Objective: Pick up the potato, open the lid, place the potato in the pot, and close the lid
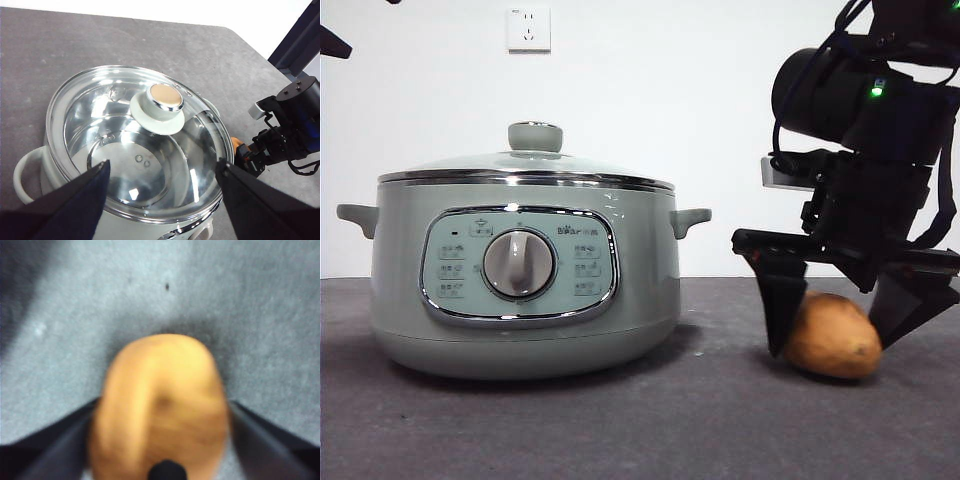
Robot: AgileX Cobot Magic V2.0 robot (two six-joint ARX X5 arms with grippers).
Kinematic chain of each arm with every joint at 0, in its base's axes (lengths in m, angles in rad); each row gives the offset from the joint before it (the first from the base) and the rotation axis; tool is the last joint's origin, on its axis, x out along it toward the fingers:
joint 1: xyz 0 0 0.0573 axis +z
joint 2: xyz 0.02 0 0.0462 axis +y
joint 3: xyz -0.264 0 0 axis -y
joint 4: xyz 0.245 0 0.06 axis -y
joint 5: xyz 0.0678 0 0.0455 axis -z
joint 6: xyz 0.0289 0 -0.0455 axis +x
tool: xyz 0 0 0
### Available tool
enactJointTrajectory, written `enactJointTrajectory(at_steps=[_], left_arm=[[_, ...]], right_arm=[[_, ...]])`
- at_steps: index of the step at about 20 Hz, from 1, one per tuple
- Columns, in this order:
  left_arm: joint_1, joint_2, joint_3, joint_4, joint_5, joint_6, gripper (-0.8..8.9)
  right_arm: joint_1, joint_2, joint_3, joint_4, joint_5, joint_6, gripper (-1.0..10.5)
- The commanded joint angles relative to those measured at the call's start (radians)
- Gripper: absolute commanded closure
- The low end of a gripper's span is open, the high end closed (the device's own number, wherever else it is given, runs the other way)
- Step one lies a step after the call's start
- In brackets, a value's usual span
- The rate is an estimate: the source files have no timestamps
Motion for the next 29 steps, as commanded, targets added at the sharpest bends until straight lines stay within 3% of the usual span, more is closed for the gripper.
enactJointTrajectory(at_steps=[1, 5, 12, 19, 24, 29], left_arm=[[-0.004, 0.000, 0.001, 0.008, 0.000, -0.003, 4.58], [-0.005, 0.000, 0.001, 0.004, 0.000, -0.004, 4.59], [-0.037, 0.015, 0.002, 0.078, -0.015, -0.005, 4.60], [-0.157, 0.225, 0.157, 0.125, -0.137, 0.001, 4.60], [-0.251, 0.427, 0.301, 0.126, -0.251, 0.052, 4.60], [-0.314, 0.573, 0.317, 0.180, -0.352, 0.077, 4.60]], right_arm=[[0.003, -0.004, 0.000, 0.009, 0.003, 0.015, 9.2], [0.008, -0.071, 0.000, -0.022, 0.003, 0.013, 9.6], [0.008, -0.383, 0.000, -0.237, 0.002, -0.029, 9.6], [0.008, -0.581, 0.000, -0.396, 0.003, -0.035, 9.6], [0.008, -0.600, 0.000, -0.414, 0.003, -0.035, 9.6], [0.008, -0.600, 0.000, -0.423, 0.003, -0.034, 9.6]])
